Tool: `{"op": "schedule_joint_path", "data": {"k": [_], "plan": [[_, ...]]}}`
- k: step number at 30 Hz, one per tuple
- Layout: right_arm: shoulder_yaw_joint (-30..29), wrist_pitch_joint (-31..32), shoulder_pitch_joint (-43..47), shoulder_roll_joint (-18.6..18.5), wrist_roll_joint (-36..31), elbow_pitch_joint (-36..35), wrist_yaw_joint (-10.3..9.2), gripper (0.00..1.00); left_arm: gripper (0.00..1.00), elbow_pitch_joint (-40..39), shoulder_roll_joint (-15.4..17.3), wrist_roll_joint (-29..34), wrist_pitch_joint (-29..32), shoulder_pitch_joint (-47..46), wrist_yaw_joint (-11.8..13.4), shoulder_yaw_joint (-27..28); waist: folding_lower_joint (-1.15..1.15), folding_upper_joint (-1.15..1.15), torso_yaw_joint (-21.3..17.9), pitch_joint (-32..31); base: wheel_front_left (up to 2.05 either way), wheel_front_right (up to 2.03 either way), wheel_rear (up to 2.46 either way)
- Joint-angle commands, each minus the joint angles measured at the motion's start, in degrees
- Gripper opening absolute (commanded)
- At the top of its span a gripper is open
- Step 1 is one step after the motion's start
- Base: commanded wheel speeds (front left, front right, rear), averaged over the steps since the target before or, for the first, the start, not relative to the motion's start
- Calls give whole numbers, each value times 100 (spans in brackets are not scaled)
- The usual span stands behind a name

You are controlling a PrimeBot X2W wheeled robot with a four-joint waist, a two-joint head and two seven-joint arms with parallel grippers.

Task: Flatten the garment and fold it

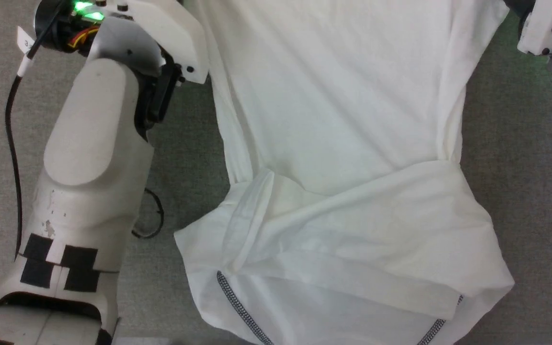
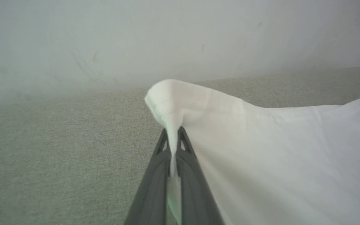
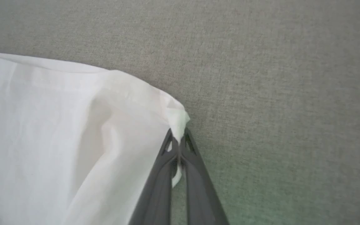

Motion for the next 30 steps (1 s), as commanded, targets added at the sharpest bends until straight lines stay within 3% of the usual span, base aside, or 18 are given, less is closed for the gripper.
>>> {"op": "schedule_joint_path", "data": {"k": [1,8,17,23,30], "plan": [[51,-157,96,-40,-93,22,-4,0,0,35,75,-38,-55,12,-15,33,-1,0,-38,-205,0,0,0],[30,-1689,-128,-214,-541,269,-4,0,0,303,296,-75,-353,-43,-52,138,-1,0,-190,-806,0,0,0],[106,-3198,-67,-226,-829,338,-4,0,0,180,473,-205,-1010,250,-24,336,-1,0,-373,-1486,0,0,0],[427,-3695,871,-194,-861,-142,-4,0,0,-410,419,-604,-1335,1545,105,620,-1,0,-447,-2061,0,0,0],[652,-3618,2659,-384,-823,-1239,-4,0,0,-1623,359,-831,-1266,3606,479,734,-1,0,-471,-2515,0,0,0]]}}
